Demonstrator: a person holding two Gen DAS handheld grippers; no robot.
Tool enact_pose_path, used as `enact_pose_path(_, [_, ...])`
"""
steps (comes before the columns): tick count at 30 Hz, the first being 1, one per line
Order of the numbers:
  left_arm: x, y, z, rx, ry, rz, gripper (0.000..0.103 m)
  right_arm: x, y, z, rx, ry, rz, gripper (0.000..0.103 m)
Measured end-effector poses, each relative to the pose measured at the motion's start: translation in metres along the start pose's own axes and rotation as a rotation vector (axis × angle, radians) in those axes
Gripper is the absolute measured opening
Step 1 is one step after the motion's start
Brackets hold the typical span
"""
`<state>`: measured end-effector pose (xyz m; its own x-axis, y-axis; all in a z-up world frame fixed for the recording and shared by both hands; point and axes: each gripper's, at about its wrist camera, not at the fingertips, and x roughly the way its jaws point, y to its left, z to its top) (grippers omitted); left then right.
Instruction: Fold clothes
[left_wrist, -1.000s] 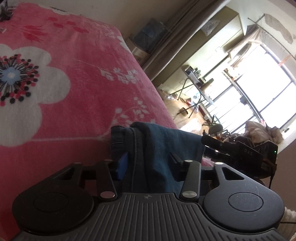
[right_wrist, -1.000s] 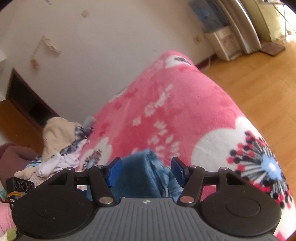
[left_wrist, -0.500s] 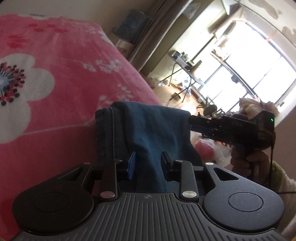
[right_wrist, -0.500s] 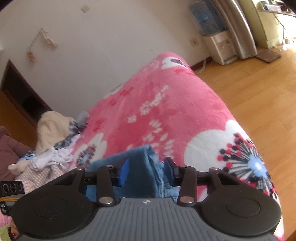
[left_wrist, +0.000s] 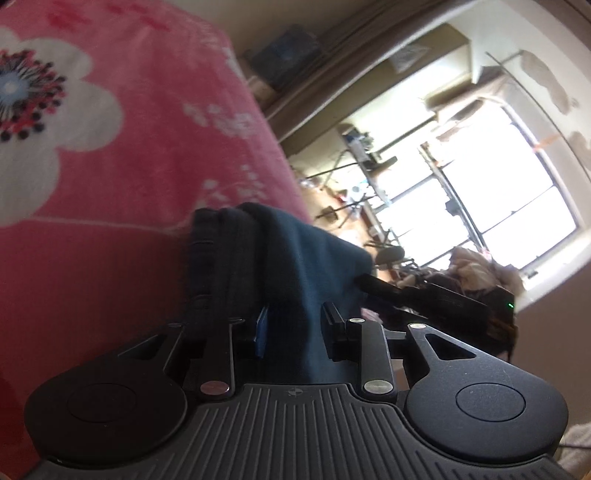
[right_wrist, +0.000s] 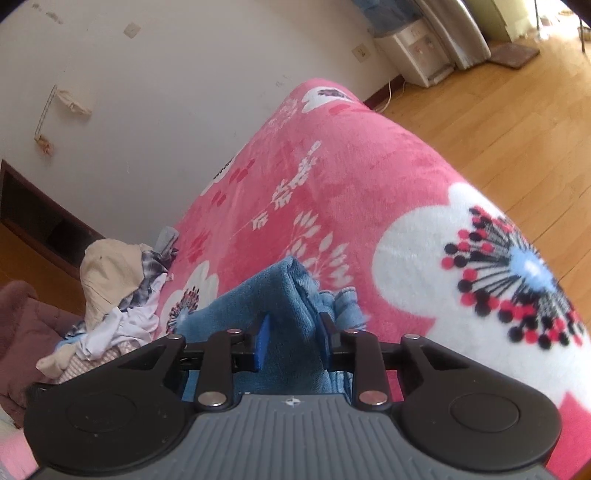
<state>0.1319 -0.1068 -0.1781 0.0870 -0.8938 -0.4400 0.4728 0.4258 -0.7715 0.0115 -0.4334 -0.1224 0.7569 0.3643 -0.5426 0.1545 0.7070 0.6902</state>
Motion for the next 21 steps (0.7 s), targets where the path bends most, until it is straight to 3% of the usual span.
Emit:
enact_pose_path(3, [0.006,0.002,0.009,-0.042,-0.028,-0.011,0.034,0.001,0.001,0.0,0.008,0.0,0.006,0.03])
enact_pose_path(5, [0.01,0.0,0.015,-0.057,-0.038,-0.023,0.031,0.001,0.002,0.0,0.007,0.001,0.006,0.03])
enact_pose_path(6, [0.01,-0.003,0.016,-0.06,-0.041,-0.031,0.026,0.001,0.002,0.0,0.004,0.002,0.003,0.03])
enact_pose_path(7, [0.008,-0.006,0.016,-0.058,-0.043,-0.037,0.011,0.001,0.003,0.0,0.0,0.002,0.001,0.03])
enact_pose_path(8, [0.005,-0.009,0.016,-0.051,-0.054,-0.04,0.003,0.001,0.004,0.0,-0.004,0.002,-0.001,0.03])
enact_pose_path(12, [-0.015,-0.019,0.013,-0.016,-0.114,-0.051,0.002,-0.001,0.005,0.0,-0.008,-0.001,0.011,0.029])
enact_pose_path(17, [-0.023,-0.011,0.011,0.012,-0.159,0.064,0.002,0.003,0.003,-0.001,-0.004,0.013,0.022,0.029])
enact_pose_path(21, [-0.024,-0.004,0.009,-0.019,-0.156,0.057,0.002,0.004,0.004,-0.002,-0.005,0.013,0.027,0.029])
